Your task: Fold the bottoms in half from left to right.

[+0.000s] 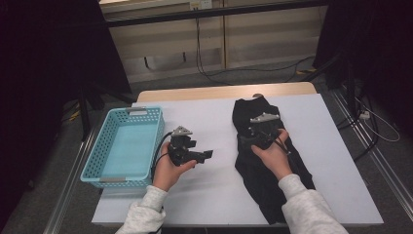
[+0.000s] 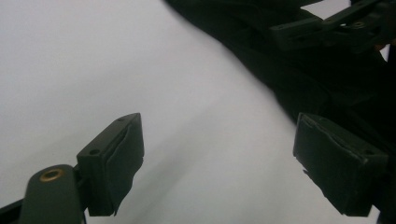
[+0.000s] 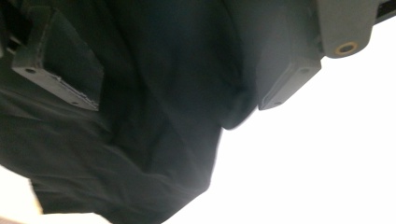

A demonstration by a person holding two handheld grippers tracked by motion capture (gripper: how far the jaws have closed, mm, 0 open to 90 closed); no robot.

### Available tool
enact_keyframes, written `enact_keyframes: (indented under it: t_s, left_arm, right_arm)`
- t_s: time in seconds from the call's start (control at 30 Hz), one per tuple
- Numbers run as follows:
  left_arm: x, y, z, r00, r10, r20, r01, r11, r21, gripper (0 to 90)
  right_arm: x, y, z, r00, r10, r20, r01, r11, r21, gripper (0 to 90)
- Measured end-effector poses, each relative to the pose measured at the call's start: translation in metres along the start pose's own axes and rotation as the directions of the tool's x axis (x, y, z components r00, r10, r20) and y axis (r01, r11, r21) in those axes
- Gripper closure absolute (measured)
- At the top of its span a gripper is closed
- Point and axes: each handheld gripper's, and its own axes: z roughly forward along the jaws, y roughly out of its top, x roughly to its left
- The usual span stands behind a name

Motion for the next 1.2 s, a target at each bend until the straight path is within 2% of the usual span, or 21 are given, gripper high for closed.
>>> enact_keyframes:
  t_s: [0.1,0.17,0.23,0.27,0.33,0.37,0.43,0.47,0.5,0.53,0.6,0.67,0.73,0.8,0.87,1.0,1.07,1.13,1.2]
  left_arm:
    - [0.001,0.0,0.001,1.0,-0.001,0.004,0.001,1.0,0.001,16.3]
    - [0.002,0.0,0.0,1.0,-0.001,0.003,0.001,1.0,-0.002,16.4]
    - [0.002,0.001,0.0,1.0,-0.005,0.003,0.005,1.0,-0.008,16.4]
    - [0.002,0.001,-0.001,1.0,-0.006,0.002,0.006,0.9999,-0.011,16.5]
    - [0.003,0.001,-0.003,1.0,-0.009,0.002,0.009,0.9998,-0.018,16.7]
    - [0.003,0.001,-0.003,1.0,-0.009,0.002,0.009,0.9998,-0.021,16.7]
    - [0.004,0.002,-0.005,0.9999,-0.011,0.001,0.011,0.9996,-0.027,16.7]
    - [0.004,0.002,-0.005,0.9999,-0.011,0.0,0.011,0.9995,-0.028,16.8]
    - [0.004,0.002,-0.006,1.0,-0.01,-0.002,0.01,0.9996,-0.028,16.8]
    - [0.004,0.002,-0.007,0.9999,-0.012,0.001,0.012,0.9995,-0.028,16.8]
    - [0.005,0.002,-0.008,0.9999,-0.011,0.001,0.011,0.9994,-0.033,17.1]
    - [0.005,0.002,-0.009,0.9999,-0.013,-0.001,0.013,0.9992,-0.038,17.1]
    - [0.006,0.002,-0.009,0.9998,-0.017,-0.001,0.017,0.9992,-0.036,17.1]
    - [0.006,0.002,-0.009,0.9998,-0.019,0.002,0.019,0.9991,-0.037,17.1]
    - [0.007,0.003,-0.011,0.9999,-0.013,-0.004,0.013,0.9991,-0.04,17.1]
    - [0.008,0.004,-0.013,0.9998,-0.018,-0.005,0.018,0.9987,-0.048,17.2]
    - [0.01,0.004,-0.013,0.9997,-0.021,-0.009,0.02,0.9986,-0.049,17.1]
    - [0.011,0.004,-0.015,0.9995,-0.028,-0.014,0.028,0.9984,-0.05,17.0]
    - [0.013,0.004,-0.017,0.9993,-0.032,-0.02,0.031,0.9981,-0.053,17.0]
  right_arm:
    - [0.005,0.004,0.013,0.9998,-0.007,0.02,0.007,1.0,-0.009,13.3]
    - [0.007,0.006,0.025,0.9997,0.017,0.018,-0.017,1.0,0.008,11.8]
    - [0.008,0.005,0.034,0.9993,0.015,0.035,-0.016,1.0,0.023,11.8]
    - [0.008,0.005,0.038,0.9995,0.024,0.022,-0.024,0.999,0.031,12.6]
    - [0.009,0.002,0.043,0.9995,0.014,0.028,-0.015,0.999,0.051,18.3]
    - [0.008,0.002,0.044,0.999,0.035,0.026,-0.036,0.999,0.038,20.9]
    - [0.006,0.002,0.043,0.999,0.034,0.028,-0.035,0.999,0.027,33.5]
    - [0.005,0.002,0.042,0.999,0.035,0.026,-0.036,0.999,0.026,45.5]
    - [0.004,0.003,0.041,0.9993,0.028,0.026,-0.029,0.999,0.022,54.3]
    - [0.003,0.003,0.041,0.9996,0.022,0.02,-0.023,0.999,0.025,58.8]
    - [0.0,0.003,0.039,0.9992,0.022,0.034,-0.023,0.999,0.034,78.6]
    - [-0.006,0.002,0.038,0.9991,0.04,0.012,-0.041,0.999,0.028,82.5]
    - [-0.009,0.003,0.038,0.9982,0.06,-0.001,-0.06,0.998,0.025,83.6]
    - [-0.008,0.003,0.038,0.9983,0.058,-0.004,-0.058,0.998,0.022,84.1]
    - [-0.005,0.003,0.038,0.998,0.057,-0.028,-0.056,0.998,0.016,84.3]
    - [0.007,0.004,0.037,0.9958,0.021,-0.089,-0.02,1.0,0.022,84.5]
    - [0.017,0.005,0.036,0.9899,-0.003,-0.141,0.006,1.0,0.018,84.5]
    - [0.029,0.005,0.035,0.9836,-0.037,-0.177,0.04,0.999,0.014,84.5]
    - [0.038,0.005,0.035,0.976,-0.051,-0.212,0.055,0.998,0.013,84.4]
